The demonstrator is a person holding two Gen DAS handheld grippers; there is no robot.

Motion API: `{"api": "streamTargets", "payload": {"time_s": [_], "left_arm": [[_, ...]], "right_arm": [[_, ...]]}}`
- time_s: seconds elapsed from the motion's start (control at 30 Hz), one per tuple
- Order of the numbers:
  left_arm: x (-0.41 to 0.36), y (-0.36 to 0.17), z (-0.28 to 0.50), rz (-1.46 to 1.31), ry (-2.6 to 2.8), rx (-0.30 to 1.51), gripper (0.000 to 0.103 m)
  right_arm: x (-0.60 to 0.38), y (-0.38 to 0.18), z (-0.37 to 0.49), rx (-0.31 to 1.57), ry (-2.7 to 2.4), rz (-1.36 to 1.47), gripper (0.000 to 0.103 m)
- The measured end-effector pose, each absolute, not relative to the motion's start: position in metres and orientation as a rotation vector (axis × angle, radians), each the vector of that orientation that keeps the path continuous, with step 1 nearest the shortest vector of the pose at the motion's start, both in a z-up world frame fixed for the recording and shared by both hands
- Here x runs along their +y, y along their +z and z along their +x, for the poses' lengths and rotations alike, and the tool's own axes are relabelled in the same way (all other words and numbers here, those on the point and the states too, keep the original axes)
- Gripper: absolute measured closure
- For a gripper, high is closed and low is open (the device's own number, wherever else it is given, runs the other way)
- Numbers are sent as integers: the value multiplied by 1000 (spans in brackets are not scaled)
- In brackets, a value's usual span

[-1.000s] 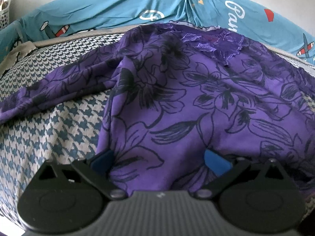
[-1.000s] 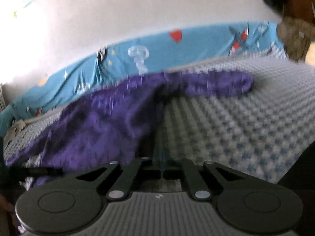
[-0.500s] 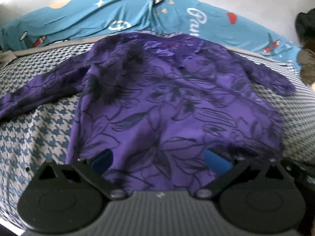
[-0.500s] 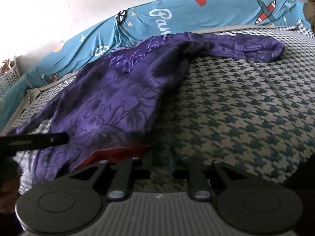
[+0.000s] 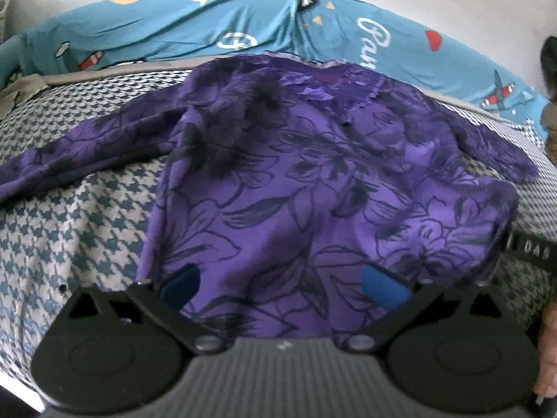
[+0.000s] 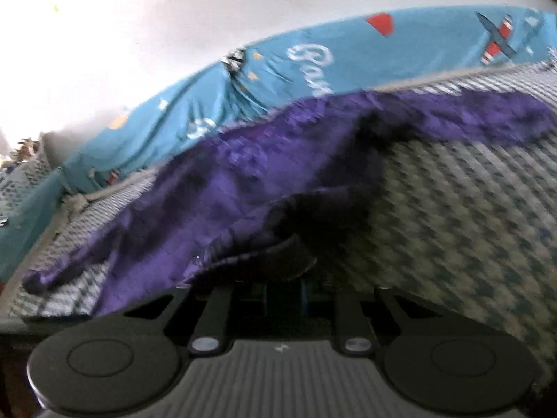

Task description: Fold clothes

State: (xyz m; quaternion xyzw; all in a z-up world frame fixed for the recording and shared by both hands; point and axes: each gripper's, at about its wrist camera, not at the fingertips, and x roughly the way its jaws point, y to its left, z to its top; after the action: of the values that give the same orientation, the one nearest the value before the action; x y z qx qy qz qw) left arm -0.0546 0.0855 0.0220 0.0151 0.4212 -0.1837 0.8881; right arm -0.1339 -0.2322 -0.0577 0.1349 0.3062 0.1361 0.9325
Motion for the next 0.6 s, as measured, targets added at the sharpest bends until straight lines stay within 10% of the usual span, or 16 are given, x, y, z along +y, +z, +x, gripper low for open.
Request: {"api": "streamTargets", "payload": {"time_s": [0.6], "left_arm": [[100,8,-30,-69,-278,922,0]], "right_arm": [[-173,-50,-71,634,494,248,74]]}}
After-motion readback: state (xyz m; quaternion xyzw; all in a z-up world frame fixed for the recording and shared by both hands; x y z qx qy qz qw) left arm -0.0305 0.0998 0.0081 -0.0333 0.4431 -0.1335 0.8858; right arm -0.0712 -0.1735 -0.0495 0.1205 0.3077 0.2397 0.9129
